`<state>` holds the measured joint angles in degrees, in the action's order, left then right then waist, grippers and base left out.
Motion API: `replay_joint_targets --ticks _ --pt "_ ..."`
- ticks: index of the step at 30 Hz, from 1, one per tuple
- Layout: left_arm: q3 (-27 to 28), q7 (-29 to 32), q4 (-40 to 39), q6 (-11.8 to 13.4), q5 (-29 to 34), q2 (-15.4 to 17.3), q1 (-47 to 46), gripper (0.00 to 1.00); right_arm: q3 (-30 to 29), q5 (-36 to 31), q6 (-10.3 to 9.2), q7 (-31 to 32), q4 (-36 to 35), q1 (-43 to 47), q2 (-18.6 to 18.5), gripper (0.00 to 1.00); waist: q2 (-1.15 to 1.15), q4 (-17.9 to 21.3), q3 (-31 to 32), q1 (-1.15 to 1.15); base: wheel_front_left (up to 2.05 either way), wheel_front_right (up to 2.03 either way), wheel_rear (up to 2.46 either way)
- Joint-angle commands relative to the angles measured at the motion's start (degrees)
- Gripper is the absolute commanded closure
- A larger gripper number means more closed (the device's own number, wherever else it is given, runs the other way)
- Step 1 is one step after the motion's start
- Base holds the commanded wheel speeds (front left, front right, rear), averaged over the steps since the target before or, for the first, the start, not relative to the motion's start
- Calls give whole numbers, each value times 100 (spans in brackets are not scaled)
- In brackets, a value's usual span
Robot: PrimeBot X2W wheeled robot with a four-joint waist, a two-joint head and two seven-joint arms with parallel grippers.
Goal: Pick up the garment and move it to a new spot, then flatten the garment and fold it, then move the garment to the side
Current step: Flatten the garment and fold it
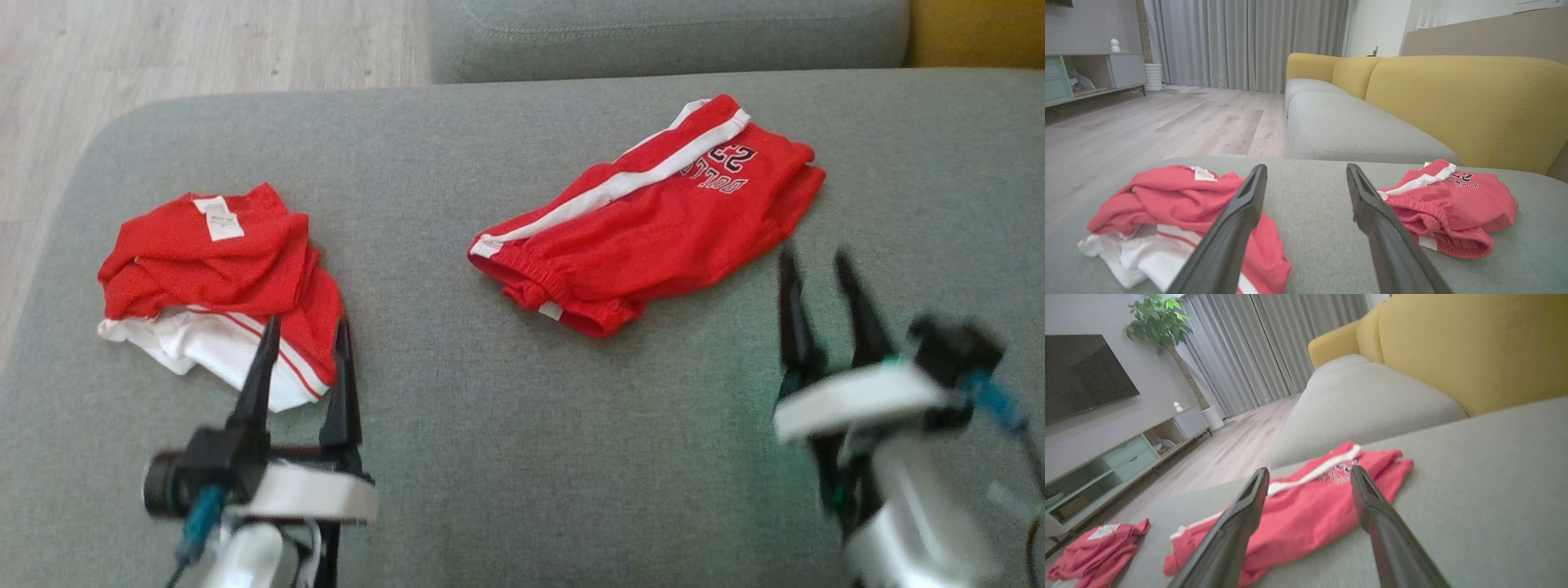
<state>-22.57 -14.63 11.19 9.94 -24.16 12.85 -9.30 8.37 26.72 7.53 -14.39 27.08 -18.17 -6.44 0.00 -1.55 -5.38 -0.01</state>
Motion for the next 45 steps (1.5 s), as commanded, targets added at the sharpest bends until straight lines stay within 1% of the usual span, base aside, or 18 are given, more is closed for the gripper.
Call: replay_joint_targets --ticks 1,5,9,13,17,18,19,20,22,24,27,31,36,40,42,43,44,45 --pt "380 -36 -249 -71 106 -50 -4 0 37 -206 -4 -60 -330 216 157 0 0 32 33 1 0 0 0" --pt "571 -37 -285 -254 357 -269 333 0 -152 -420 -4 -60 -535 719 306 0 0 30 -18 1 0 0 0" --pt "719 -37 -267 -451 537 -445 367 0 -247 -597 -4 -61 -613 714 342 0 0 -5 -188 1 0 0 0" --pt "801 -37 -252 -633 719 -572 188 0 -509 -806 -4 38 -523 285 348 0 0 -102 -532 1 0 0 0" --pt "807 -37 -184 -806 861 -703 -97 0 -1034 -1169 -4 401 -383 -473 271 0 0 -305 -931 1 0 0 0" --pt "807 -37 -184 -806 861 -703 -97 0 -1034 -1169 -4 401 -383 -473 271 0 0 -305 -931 1 0 0 0" --pt "805 -37 -170 -846 887 -736 -168 0 -1203 -1250 -4 549 -307 -692 243 0 0 -361 -1017 1 0 0 0" --pt "797 -37 -126 -944 886 -804 -289 0 -1594 -1435 -4 894 -87 -1145 178 0 0 -486 -1196 1 0 0 0" --pt "855 -37 -83 -1035 785 -873 -390 0 -2138 -1683 -4 1309 260 -1618 159 0 0 -593 -1347 1 0 0 0" --pt "869 -37 -2 -1091 858 -903 -486 0 -2558 -1939 -4 1660 618 -2066 155 0 0 -694 -1466 1 0 0 0" --pt "874 -37 54 -1163 920 -946 -582 0 -3000 -2541 -4 1986 1105 -2591 2 0 0 -857 -1608 1 0 0 0" --pt "883 -37 94 -1211 949 -978 -649 0 -3406 -3205 -4 2190 1701 -3110 -201 0 0 -1026 -1749 1 0 0 0" --pt "925 -37 197 -1256 963 -992 -706 0 -3847 -4114 -4 2433 2342 -3394 -405 0 0 -1128 -1800 1 0 0 0" --pt "945 -37 197 -1243 930 -995 -703 0 -4138 -4549 -4 2558 2692 -3433 -380 0 0 -1121 -1750 1 0 0 0" --pt "962 -37 203 -1229 934 -995 -689 0 -4167 -4628 -4 2527 2879 -3450 -263 0 0 -1075 -1706 1 0 0 0" --pt "971 -37 206 -1227 943 -996 -680 0 -4149 -4643 -4 2488 2977 -3462 -215 3 0 -1046 -1682 1 0 0 0" --pt "974 -37 215 -1229 959 -996 -672 0 -4107 -4655 -4 2420 3072 -3476 -184 47 0 -1016 -1652 1 0 0 0" --pt "978 -37 224 -1231 976 -996 -665 0 -4047 -4647 -4 2329 3170 -3493 -150 100 0 -986 -1622 1 0 0 0"
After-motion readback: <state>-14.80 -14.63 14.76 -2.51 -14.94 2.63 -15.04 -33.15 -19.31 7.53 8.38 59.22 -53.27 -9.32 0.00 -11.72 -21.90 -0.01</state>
